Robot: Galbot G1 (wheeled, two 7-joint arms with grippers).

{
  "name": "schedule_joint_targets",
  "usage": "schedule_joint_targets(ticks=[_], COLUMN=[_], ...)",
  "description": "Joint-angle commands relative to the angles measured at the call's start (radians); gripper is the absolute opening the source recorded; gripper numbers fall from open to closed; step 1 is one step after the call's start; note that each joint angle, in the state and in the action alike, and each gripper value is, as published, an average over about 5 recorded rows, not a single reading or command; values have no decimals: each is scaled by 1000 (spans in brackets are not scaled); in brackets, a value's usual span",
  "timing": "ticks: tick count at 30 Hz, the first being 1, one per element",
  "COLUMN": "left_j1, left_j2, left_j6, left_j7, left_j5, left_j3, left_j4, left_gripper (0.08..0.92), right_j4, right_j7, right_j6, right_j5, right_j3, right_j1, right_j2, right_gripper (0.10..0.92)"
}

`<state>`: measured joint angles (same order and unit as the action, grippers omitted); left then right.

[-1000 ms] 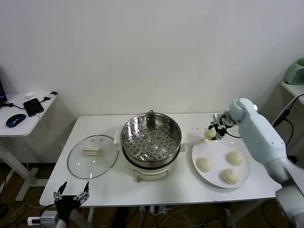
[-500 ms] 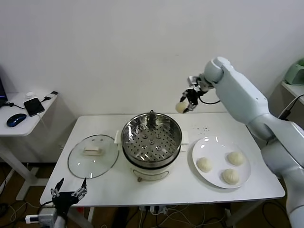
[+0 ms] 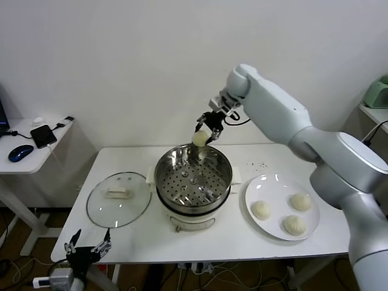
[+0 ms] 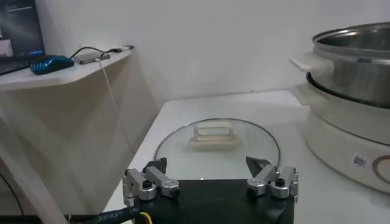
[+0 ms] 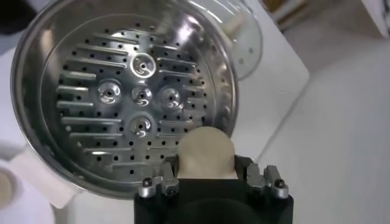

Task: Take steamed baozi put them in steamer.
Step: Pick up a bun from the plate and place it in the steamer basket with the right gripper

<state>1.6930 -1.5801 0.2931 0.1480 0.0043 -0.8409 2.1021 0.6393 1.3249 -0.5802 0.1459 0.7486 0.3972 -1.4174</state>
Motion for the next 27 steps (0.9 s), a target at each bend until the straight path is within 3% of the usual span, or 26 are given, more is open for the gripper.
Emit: schedule_joint_targets(ticks=[1, 7, 17, 27], left_j1=[2, 5, 3, -12], left_j2=[-1, 0, -3, -8], left_j6=[-1, -2, -1, -2], left_j7=[-1, -2, -4, -5], left_j5=[-1, -5, -5, -6], left_j3=[-3, -11, -4, 0], left_j4=[0, 2, 2, -13], left_gripper=[823, 823, 823, 823], right_j4=[-13, -14, -45, -75], right_j7=[-78, -152, -279, -332], right_j6=[-292, -292, -292, -292], right_j5=[115, 299, 461, 498], right_j3=[94, 41, 25, 23], right_j1=[-1, -57, -97, -127], right_j2=[-54, -60, -87, -97], right_gripper=[609, 611, 611, 611])
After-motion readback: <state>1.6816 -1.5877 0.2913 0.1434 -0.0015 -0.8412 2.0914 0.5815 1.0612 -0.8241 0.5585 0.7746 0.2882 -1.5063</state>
